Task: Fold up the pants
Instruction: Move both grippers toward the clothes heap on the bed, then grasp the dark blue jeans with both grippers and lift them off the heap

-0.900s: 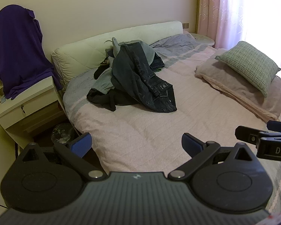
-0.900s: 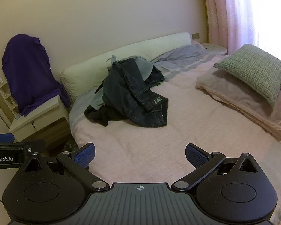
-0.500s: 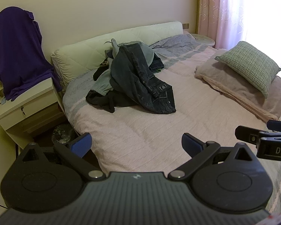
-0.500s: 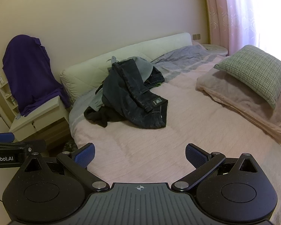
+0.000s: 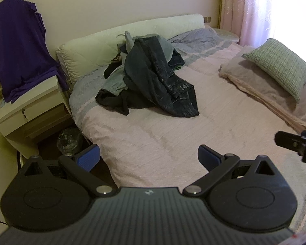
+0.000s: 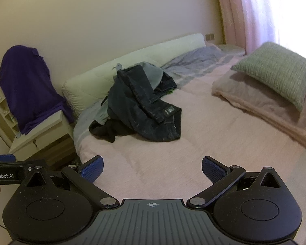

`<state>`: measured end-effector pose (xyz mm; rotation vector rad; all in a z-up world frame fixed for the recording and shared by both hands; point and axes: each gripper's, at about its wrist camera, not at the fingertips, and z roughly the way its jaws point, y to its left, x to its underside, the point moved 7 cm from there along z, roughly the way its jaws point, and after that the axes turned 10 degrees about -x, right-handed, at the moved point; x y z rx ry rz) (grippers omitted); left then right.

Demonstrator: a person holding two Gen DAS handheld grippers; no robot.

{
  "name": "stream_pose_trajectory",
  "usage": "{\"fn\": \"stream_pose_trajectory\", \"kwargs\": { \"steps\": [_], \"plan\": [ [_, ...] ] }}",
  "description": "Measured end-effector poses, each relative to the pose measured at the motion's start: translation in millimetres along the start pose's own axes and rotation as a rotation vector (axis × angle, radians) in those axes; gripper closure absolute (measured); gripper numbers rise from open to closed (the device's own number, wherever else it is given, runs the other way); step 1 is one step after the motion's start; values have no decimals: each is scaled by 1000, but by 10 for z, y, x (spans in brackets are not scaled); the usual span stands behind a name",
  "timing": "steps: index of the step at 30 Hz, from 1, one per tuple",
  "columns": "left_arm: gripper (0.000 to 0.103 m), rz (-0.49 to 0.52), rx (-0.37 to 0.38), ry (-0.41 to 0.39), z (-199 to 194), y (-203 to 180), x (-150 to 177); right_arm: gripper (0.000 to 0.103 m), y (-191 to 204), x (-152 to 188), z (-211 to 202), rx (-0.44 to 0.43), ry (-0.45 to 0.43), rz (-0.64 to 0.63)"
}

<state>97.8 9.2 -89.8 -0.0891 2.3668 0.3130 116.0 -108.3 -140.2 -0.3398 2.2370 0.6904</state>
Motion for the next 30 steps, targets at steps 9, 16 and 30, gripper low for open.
{"fn": "stream_pose_trajectory", "kwargs": {
  "steps": [9, 16, 30],
  "plan": [
    [3, 39, 24, 44, 835, 288, -315, 7, -180, -82, 603, 3, 17, 140],
    [9, 104, 109, 72, 1831, 494, -952, 10, -237, -384, 1493, 60, 6, 219],
    [15, 308, 251, 78, 3426, 524, -2347, 10, -208, -1119, 3094, 258, -10, 425]
  ]
}}
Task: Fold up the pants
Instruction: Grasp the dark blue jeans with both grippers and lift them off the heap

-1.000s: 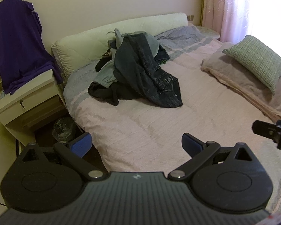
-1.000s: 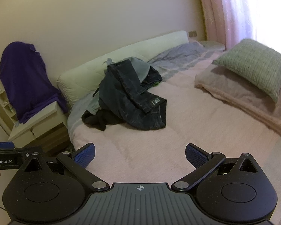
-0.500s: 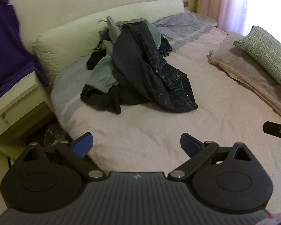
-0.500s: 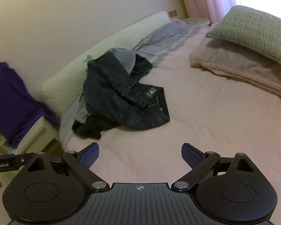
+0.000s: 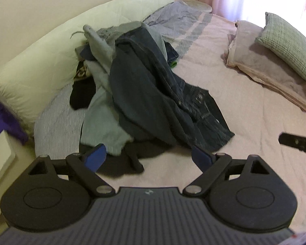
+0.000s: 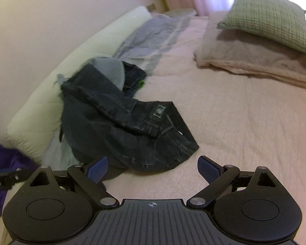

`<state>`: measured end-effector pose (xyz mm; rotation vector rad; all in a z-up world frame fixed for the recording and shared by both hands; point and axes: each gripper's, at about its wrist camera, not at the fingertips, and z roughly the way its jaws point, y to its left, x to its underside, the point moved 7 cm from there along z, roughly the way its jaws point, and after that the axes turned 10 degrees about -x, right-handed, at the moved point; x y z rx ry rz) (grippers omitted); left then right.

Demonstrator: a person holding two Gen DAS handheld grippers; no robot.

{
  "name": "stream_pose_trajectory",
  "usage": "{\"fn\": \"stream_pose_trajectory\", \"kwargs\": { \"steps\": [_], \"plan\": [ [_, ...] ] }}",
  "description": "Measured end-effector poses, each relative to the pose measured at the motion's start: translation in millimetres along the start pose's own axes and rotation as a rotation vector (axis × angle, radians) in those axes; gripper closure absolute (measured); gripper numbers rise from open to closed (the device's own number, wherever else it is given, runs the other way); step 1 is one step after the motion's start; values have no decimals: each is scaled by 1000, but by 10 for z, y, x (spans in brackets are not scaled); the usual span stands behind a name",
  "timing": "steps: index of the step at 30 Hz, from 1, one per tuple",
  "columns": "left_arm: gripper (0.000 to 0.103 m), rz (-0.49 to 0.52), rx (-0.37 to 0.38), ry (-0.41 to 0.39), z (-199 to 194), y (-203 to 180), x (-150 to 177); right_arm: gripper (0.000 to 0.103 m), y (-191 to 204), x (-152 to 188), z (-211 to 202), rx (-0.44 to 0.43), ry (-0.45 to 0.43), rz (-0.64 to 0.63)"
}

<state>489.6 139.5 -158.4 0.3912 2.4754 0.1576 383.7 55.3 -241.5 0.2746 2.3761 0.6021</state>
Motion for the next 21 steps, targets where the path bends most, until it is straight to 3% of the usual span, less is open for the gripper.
{"fn": "stream_pose_trajectory", "kwargs": {
  "steps": [7, 11, 16, 21],
  "plan": [
    [18, -4, -13, 0, 328, 142, -235, 10, -199, -95, 249, 54, -9, 38],
    [18, 15, 21, 12, 466, 219, -394, 10, -259, -75, 321, 74, 2, 94],
    [20, 59, 63, -2, 863, 339, -844, 10, -240, -129, 465, 141, -33, 147],
    [21, 87, 95, -1, 1386, 537, -1459, 10, -363, -129, 661, 241, -83, 331]
  ]
}}
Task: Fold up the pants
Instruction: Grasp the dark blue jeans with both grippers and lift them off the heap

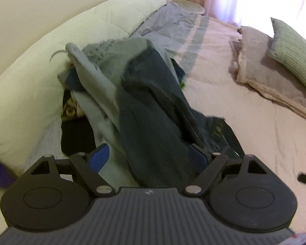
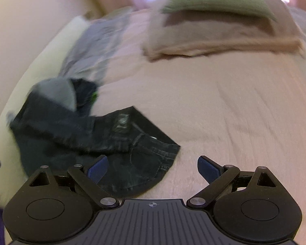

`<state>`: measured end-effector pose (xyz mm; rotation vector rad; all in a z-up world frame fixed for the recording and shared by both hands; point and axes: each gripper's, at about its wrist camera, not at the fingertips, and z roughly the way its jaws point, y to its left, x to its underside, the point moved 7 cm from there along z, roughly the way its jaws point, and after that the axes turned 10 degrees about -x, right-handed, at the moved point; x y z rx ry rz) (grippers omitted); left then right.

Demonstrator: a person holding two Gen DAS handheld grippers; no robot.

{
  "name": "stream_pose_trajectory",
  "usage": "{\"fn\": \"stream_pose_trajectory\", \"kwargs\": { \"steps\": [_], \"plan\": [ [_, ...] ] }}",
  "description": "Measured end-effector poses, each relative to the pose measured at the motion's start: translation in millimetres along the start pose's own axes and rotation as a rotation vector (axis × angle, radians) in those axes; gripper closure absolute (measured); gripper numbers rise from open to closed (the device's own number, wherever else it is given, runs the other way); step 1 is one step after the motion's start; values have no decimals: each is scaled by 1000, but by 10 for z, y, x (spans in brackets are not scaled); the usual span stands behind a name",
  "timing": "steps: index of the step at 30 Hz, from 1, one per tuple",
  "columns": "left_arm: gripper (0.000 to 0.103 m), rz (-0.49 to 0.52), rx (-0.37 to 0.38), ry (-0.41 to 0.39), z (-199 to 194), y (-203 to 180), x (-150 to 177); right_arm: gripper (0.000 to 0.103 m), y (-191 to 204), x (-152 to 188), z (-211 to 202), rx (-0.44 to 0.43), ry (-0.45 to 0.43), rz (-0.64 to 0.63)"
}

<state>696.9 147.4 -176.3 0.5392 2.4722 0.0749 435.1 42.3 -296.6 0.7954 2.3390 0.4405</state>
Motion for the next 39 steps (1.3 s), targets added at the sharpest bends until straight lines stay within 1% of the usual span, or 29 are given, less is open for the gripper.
{"fn": "stream_pose_trajectory", "kwargs": {
  "steps": [2, 5, 7, 9, 11, 13, 14, 15, 16, 17, 18, 19, 20, 21, 23, 25, 26, 28, 29, 31, 32, 33, 34, 35, 36, 37, 38, 39],
  "plan": [
    [21, -7, 1, 3, 229, 114, -265, 10, -25, -22, 38, 20, -9, 51],
    [20, -29, 26, 17, 528, 212, -590, 10, -82, -78, 53, 77, -36, 97],
    [17, -54, 37, 26, 716, 264, -779, 10, -137, -131, 67, 106, -51, 138],
    [15, -67, 26, 36, 917, 284, -930, 10, -193, -180, 86, 124, -69, 175],
    [15, -62, 22, 54, 1131, 269, -1023, 10, -237, -208, 135, 144, -79, 207],
    [17, -51, 24, 109, 1339, 221, -1002, 10, -293, -218, 191, 163, -83, 240],
    [20, -42, 38, 144, 1431, 187, -941, 10, -317, -212, 222, 169, -79, 257],
    [28, -32, 54, 193, 1524, 149, -841, 10, -343, -197, 255, 174, -73, 278],
    [42, -35, 78, 226, 1587, 131, -736, 10, -367, -174, 281, 176, -68, 295],
    [50, -51, 104, 239, 1616, 129, -648, 10, -387, -150, 306, 178, -60, 310],
    [68, -67, 122, 241, 1633, 140, -552, 10, -405, -117, 338, 178, -47, 323],
    [77, -67, 109, 224, 1624, 165, -494, 10, -417, -76, 371, 174, -34, 333],
    [79, -59, 104, 189, 1588, 193, -458, 10, -423, -33, 408, 170, -20, 345],
    [80, -54, 126, 154, 1506, 205, -436, 10, -425, 11, 458, 163, -4, 360],
    [81, -45, 155, 121, 1387, 225, -399, 10, -406, 142, 606, 119, 35, 395],
    [81, -14, 149, 101, 1330, 219, -371, 10, -382, 328, 831, 57, 85, 443],
    [81, -1, 144, 95, 1318, 208, -364, 10, -370, 438, 971, 13, 108, 476],
    [81, 4, 131, 92, 1347, 213, -360, 10, -406, 686, 1278, -60, 152, 582],
    [81, -5, 128, 97, 1373, 211, -369, 10, -454, 812, 1427, -81, 156, 651],
    [81, -12, 132, 97, 1379, 218, -398, 10, -599, 1057, 1708, -89, 167, 807],
    [81, 0, 129, 90, 1373, 200, -404, 12, -649, 1148, 1813, -105, 152, 878],
    [81, 15, 125, 82, 1353, 188, -402, 16, -680, 1208, 1891, -130, 124, 941],
    [82, 28, 126, 72, 1326, 167, -405, 51, -693, 1238, 1936, -166, 86, 998],
    [82, 41, 130, 59, 1274, 134, -409, 102, -675, 1230, 1946, -228, 50, 1020],
    [83, 56, 137, 41, 1214, 96, -422, 103, -645, 1193, 1919, -262, 36, 1005],
    [84, 70, 144, 22, 1144, 50, -437, 103, -608, 1110, 1806, -268, 8, 942],
    [85, 88, 154, -5, 1051, -15, -455, 103, -539, 974, 1627, -302, -37, 838],
    [85, 108, 161, -33, 955, -86, -474, 103, -491, 847, 1431, -321, -71, 760]
  ]
}}
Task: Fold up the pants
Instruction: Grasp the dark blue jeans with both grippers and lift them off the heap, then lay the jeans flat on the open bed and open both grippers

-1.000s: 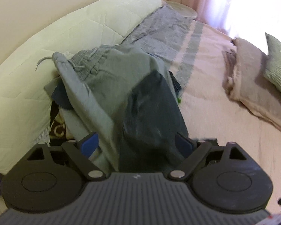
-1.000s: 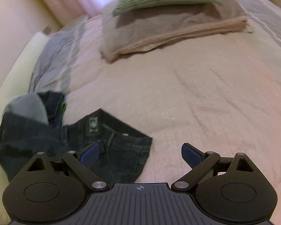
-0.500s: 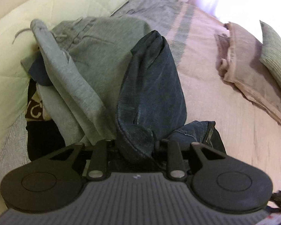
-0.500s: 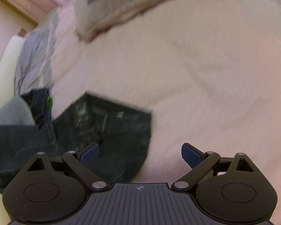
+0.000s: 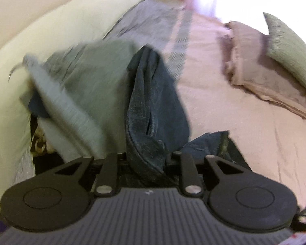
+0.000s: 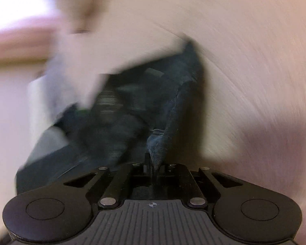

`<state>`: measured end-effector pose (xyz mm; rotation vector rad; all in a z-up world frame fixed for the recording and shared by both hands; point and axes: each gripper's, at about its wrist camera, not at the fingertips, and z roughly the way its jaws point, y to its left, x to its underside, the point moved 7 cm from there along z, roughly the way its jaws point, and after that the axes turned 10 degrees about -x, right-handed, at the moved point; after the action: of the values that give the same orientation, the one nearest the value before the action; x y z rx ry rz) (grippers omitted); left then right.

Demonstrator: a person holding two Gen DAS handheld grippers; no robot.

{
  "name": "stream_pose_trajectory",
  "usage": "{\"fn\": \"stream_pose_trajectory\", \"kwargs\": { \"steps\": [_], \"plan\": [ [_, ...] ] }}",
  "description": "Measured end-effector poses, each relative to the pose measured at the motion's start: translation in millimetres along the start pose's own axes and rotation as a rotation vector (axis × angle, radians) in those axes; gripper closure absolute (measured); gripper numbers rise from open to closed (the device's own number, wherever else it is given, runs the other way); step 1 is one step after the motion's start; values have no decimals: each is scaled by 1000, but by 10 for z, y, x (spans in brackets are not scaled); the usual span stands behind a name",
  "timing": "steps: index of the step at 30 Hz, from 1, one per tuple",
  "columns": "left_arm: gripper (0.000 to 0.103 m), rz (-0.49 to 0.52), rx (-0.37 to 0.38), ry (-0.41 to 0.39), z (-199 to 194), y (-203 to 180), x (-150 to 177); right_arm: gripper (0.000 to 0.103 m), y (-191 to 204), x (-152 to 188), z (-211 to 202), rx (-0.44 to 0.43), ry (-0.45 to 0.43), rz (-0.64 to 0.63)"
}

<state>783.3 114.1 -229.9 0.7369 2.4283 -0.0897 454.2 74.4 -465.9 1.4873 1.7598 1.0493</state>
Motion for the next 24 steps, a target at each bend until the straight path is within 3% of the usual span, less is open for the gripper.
{"fn": "stream_pose_trajectory", "kwargs": {
  "steps": [3, 8, 14, 18, 20, 21, 22, 24],
  "plan": [
    [87, 80, 17, -76, -281, -323, -110, 103, 430, -125, -524, -116, -65, -95],
    [87, 207, 110, -178, -891, -1065, -212, 103, 1042, -484, -1720, -271, -277, -241],
    [87, 289, 310, -280, -1819, -2333, -107, 103, 1376, -916, -3441, -347, -538, -425],
    [86, 315, 456, -329, -2401, -3390, 138, 103, 1353, -1253, -4661, -287, -698, -571],
    [81, 301, 507, -287, -2546, -3890, 316, 102, 1244, -1423, -5165, -237, -738, -639],
    [70, 304, 527, -232, -2555, -4167, 457, 101, 1160, -1512, -5349, -187, -733, -665],
    [63, 312, 535, -184, -2529, -4399, 602, 94, 1021, -1622, -5509, -97, -707, -683],
    [57, 344, 473, -125, -2440, -4791, 952, 56, 549, -1855, -5767, 167, -606, -663]
  ]
}}
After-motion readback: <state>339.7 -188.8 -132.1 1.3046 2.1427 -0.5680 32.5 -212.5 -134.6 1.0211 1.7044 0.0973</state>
